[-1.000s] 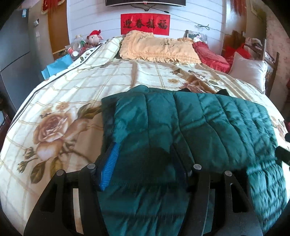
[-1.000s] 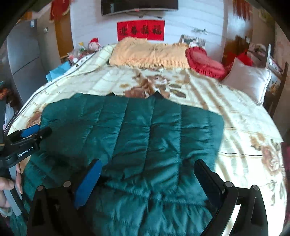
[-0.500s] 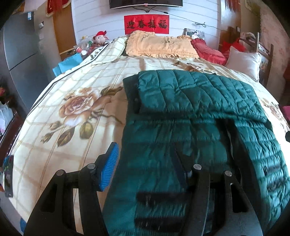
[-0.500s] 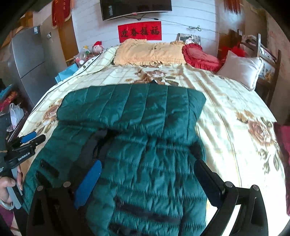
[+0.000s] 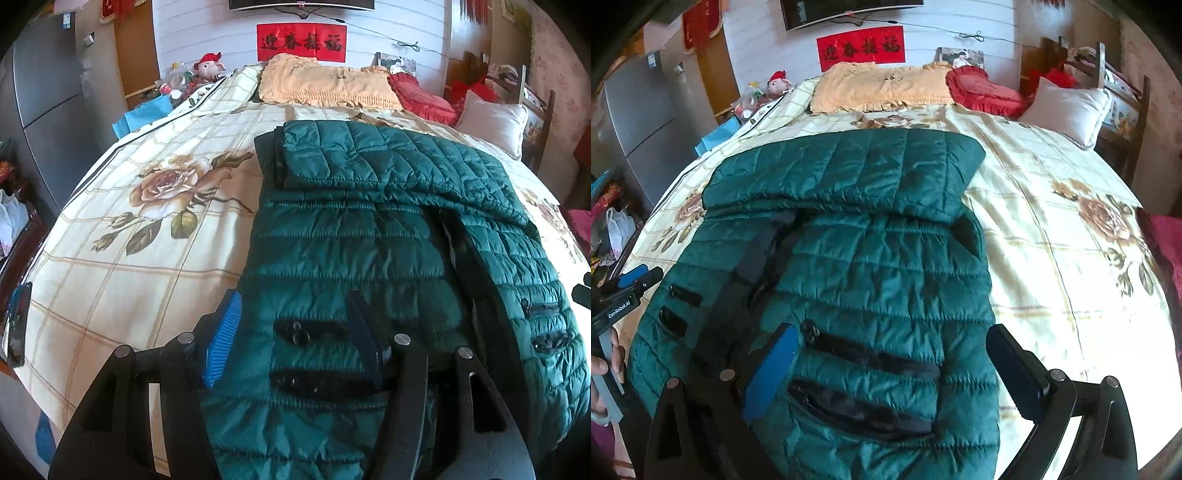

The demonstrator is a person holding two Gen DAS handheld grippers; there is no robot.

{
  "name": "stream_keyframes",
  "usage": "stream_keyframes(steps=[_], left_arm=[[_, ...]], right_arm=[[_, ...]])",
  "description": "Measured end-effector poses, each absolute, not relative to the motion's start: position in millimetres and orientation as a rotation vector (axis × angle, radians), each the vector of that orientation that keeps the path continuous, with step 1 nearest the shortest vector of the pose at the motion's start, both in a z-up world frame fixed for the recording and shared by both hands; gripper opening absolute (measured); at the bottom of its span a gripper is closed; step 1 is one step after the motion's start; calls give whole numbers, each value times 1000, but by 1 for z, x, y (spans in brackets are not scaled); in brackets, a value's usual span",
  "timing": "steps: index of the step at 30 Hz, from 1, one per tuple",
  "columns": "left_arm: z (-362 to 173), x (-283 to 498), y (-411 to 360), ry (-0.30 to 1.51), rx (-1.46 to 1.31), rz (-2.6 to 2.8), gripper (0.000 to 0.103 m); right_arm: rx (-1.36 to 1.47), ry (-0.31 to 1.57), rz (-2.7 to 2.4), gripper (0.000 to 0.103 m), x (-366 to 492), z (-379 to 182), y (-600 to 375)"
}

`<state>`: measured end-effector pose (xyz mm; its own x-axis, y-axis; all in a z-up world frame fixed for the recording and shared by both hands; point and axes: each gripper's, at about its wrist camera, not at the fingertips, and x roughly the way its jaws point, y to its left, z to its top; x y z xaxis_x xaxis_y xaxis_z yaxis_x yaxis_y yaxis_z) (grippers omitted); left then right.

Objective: Fold large clothes

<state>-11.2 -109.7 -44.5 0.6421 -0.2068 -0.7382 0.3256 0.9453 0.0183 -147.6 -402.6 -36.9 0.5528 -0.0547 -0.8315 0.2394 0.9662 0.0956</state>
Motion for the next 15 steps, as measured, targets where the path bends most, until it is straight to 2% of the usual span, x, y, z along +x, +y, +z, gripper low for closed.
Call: stream_keyframes(steps=[15], left_arm=[[-55,-32,-98,857,175,-298,59]], right_arm=[[208,1021,-181,101,-176,-48,-408]])
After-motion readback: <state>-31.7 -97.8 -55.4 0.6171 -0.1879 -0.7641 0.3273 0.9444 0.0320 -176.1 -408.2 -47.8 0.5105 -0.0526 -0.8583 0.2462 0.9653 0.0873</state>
